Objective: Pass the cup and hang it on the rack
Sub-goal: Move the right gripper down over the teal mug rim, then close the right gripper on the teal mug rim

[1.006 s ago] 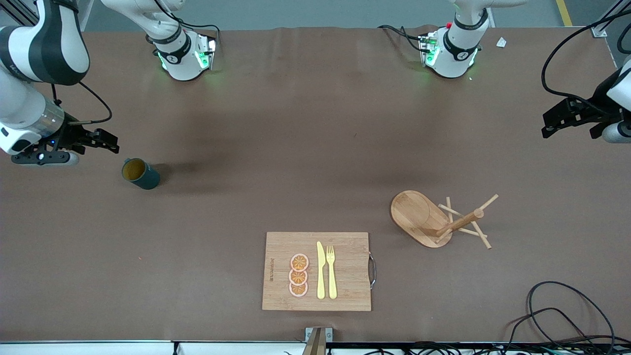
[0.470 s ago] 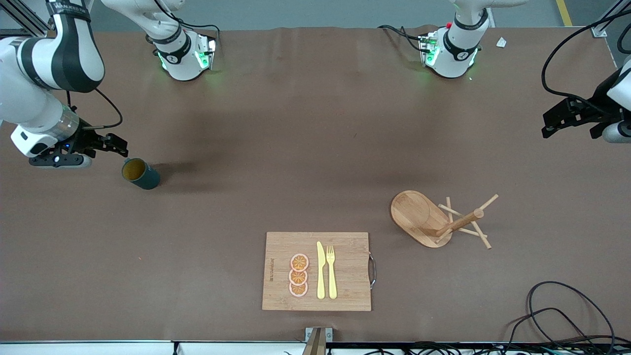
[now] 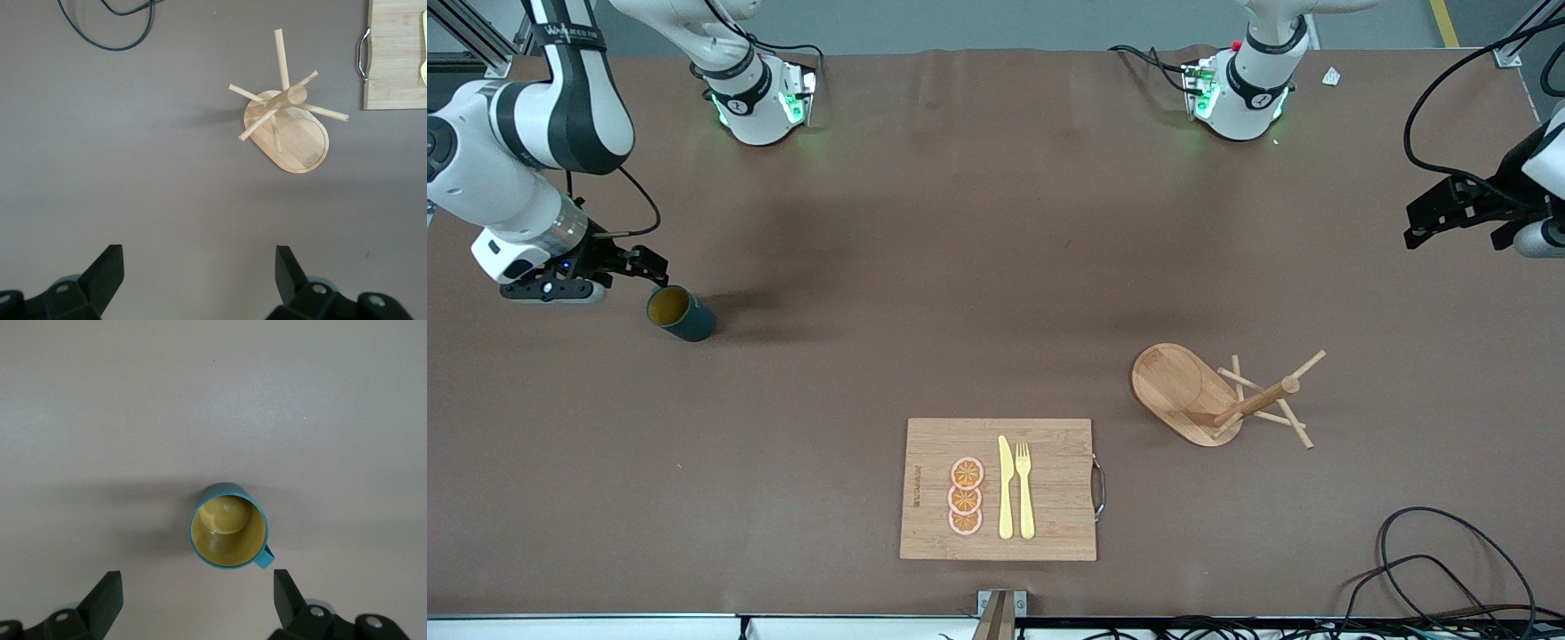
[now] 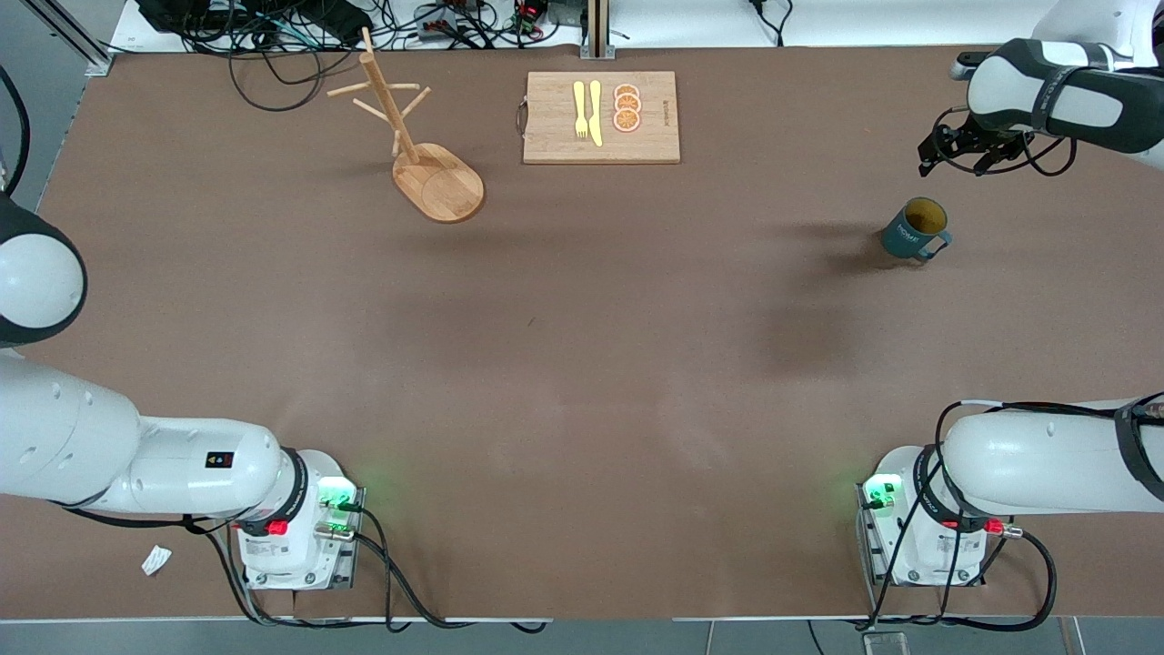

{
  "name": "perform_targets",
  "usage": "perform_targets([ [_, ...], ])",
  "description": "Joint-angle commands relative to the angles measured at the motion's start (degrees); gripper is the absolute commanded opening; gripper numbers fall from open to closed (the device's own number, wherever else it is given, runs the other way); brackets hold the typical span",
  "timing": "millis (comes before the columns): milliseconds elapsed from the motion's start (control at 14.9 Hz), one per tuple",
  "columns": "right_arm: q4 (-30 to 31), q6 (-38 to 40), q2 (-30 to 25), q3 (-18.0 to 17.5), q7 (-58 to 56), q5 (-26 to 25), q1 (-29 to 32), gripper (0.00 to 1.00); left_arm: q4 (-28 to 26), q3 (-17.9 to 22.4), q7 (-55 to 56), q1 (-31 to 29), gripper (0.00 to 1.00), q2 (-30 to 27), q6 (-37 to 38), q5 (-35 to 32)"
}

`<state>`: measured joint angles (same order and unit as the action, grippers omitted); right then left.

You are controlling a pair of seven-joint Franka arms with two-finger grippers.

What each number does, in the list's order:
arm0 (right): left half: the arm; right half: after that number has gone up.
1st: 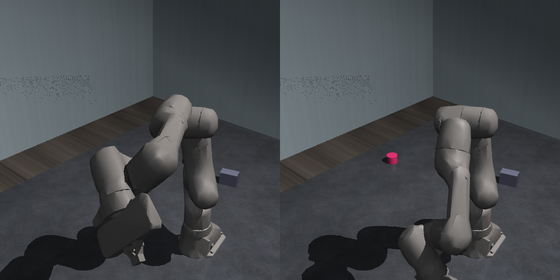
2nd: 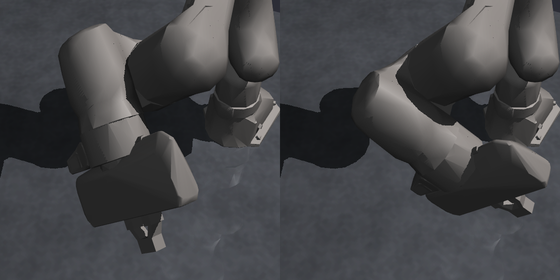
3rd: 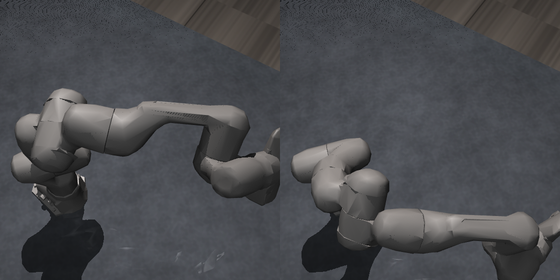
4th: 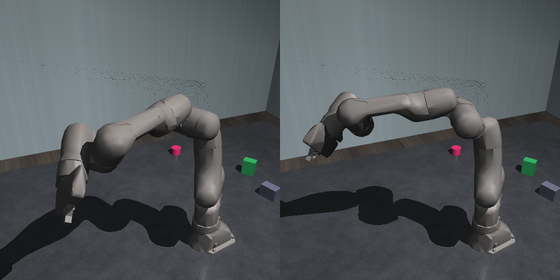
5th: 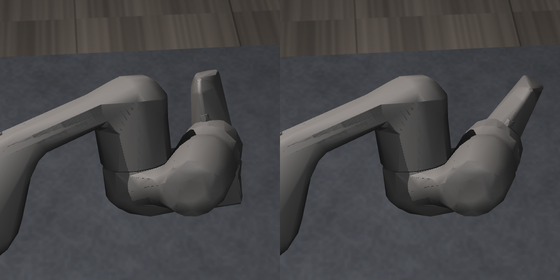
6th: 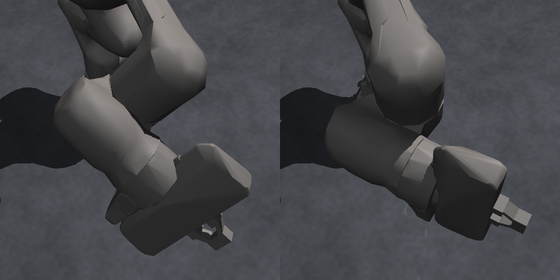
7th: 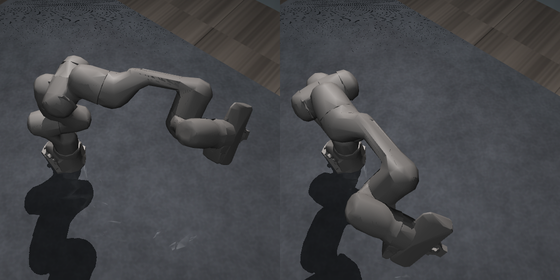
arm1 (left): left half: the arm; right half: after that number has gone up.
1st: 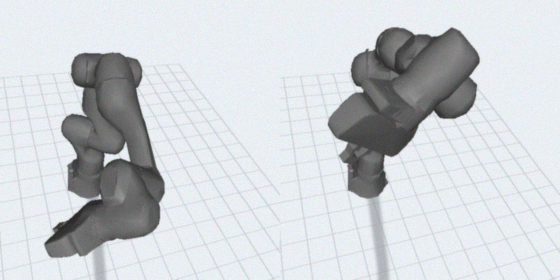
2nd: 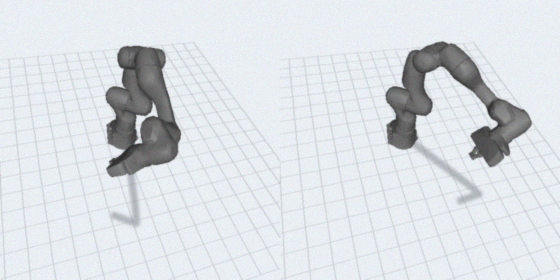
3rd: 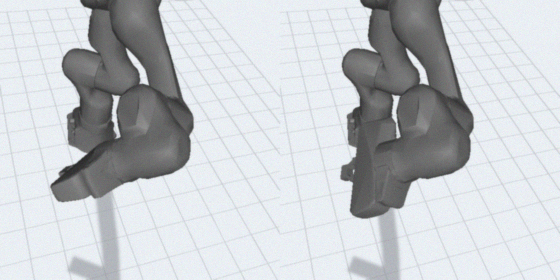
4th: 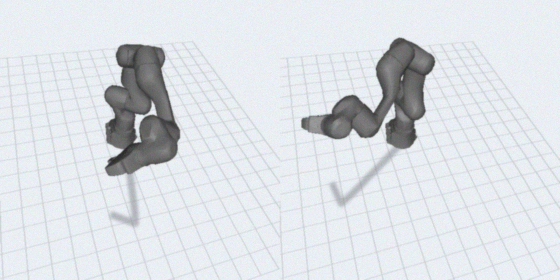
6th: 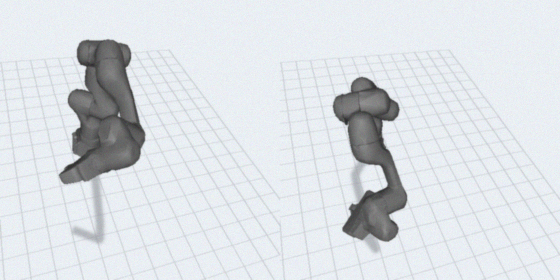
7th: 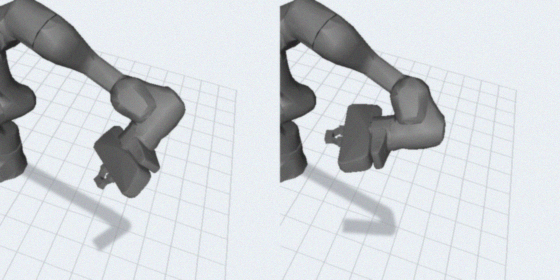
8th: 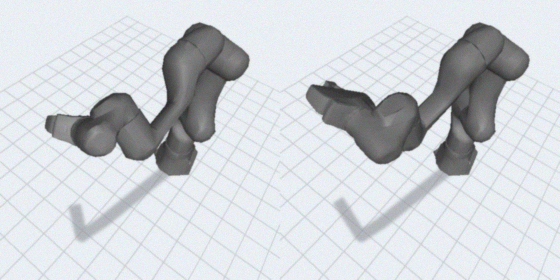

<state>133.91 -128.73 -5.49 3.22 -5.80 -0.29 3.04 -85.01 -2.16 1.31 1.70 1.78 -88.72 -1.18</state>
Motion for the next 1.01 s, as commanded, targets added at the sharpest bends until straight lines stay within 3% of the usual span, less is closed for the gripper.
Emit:
perform_targets([
  [0, 2.32, -3.53, -0.05, -0.41, -0.61, 1.08, 0.74, 1.00, 1.78, -0.21, 0.62, -0.03, 1.00, 0.85, 1.27, -0.32],
  [470, 3.29, -6.61, 2.84, -0.41, 0.09, 1.08, 0.83, 1.00, 1.78, -0.12, 0.62, -0.03, 1.00, 1.12, 1.27, -0.32],
  [939, 5.31, -15.84, 7.33, -0.41, 0.18, 2.04, 0.83, 1.00, 1.78, -0.12, 0.71, -0.12, 1.00, 1.21, 1.27, -0.32],
])
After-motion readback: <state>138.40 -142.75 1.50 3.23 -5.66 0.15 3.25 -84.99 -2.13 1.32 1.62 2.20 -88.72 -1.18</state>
